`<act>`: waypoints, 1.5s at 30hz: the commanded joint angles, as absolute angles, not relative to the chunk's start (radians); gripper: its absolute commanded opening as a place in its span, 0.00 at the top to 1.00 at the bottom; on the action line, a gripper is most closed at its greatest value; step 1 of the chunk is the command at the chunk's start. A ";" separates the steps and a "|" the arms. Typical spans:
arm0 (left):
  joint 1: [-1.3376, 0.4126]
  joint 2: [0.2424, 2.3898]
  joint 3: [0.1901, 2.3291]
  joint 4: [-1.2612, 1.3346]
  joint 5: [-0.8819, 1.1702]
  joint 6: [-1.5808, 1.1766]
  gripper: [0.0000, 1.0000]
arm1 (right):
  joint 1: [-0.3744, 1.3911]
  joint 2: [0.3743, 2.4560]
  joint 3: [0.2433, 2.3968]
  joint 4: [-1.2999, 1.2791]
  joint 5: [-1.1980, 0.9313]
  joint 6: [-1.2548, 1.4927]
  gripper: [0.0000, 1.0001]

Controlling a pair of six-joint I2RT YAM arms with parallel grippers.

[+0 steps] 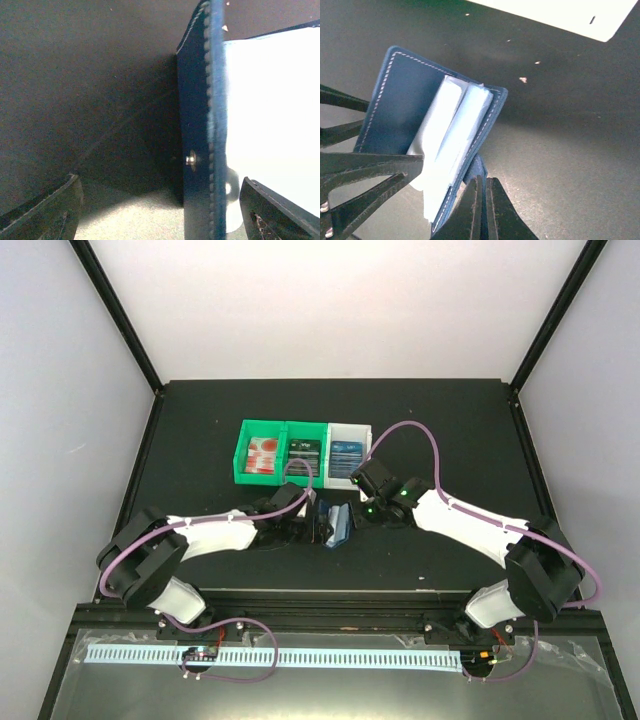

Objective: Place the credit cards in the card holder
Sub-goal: Open the card holder at the center of the board.

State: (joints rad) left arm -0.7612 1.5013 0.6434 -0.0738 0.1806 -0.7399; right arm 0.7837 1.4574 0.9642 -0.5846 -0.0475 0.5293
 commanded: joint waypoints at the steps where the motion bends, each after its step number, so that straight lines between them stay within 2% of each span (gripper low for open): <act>1: -0.758 1.508 0.682 -0.155 0.113 -0.727 0.15 | 0.779 1.460 0.962 -0.603 0.057 0.530 0.95; 6: -0.758 1.493 0.684 -0.183 0.079 -0.729 0.19 | 0.780 1.446 0.986 -0.654 0.173 0.547 0.82; 9: -0.758 1.492 0.687 -0.184 0.084 -0.719 0.22 | 0.780 1.418 1.004 -0.664 0.191 0.543 0.70; 12: -0.758 1.497 0.689 -0.172 0.110 -0.711 0.26 | 0.780 1.388 1.019 -0.660 0.175 0.530 0.66; 17: -0.758 1.500 0.695 -0.169 0.118 -0.713 0.31 | 0.782 1.377 1.025 -0.593 0.031 0.491 0.69; 24: -0.758 1.493 0.690 -0.160 0.133 -0.716 0.36 | 0.829 1.413 1.055 -0.580 0.056 0.468 0.85; 26: -0.758 1.492 0.688 -0.156 0.137 -0.716 0.38 | 0.839 1.409 1.057 -0.573 0.071 0.469 0.87; 28: -0.758 1.490 0.688 -0.152 0.141 -0.716 0.40 | 0.846 1.397 1.057 -0.576 0.113 0.484 0.84; 31: -0.758 1.489 0.688 -0.149 0.149 -0.718 0.41 | 0.856 1.363 1.063 -0.601 0.230 0.515 0.71; 36: -0.759 1.487 0.689 -0.148 0.156 -0.720 0.42 | 0.862 1.311 1.081 -0.625 0.312 0.519 0.68; 42: -0.762 1.485 0.695 -0.144 0.165 -0.723 0.47 | 0.863 1.329 1.069 -0.515 -0.013 0.438 0.83; 45: -0.765 1.486 0.698 -0.146 0.169 -0.724 0.51 | 0.865 1.369 1.073 -0.493 -0.123 0.428 0.86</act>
State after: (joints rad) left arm -0.7612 1.5009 0.6601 -0.1497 0.1501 -0.7277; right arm 0.8574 1.3262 1.0531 -0.5564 0.0647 0.4599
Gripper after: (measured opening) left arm 0.509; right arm 0.152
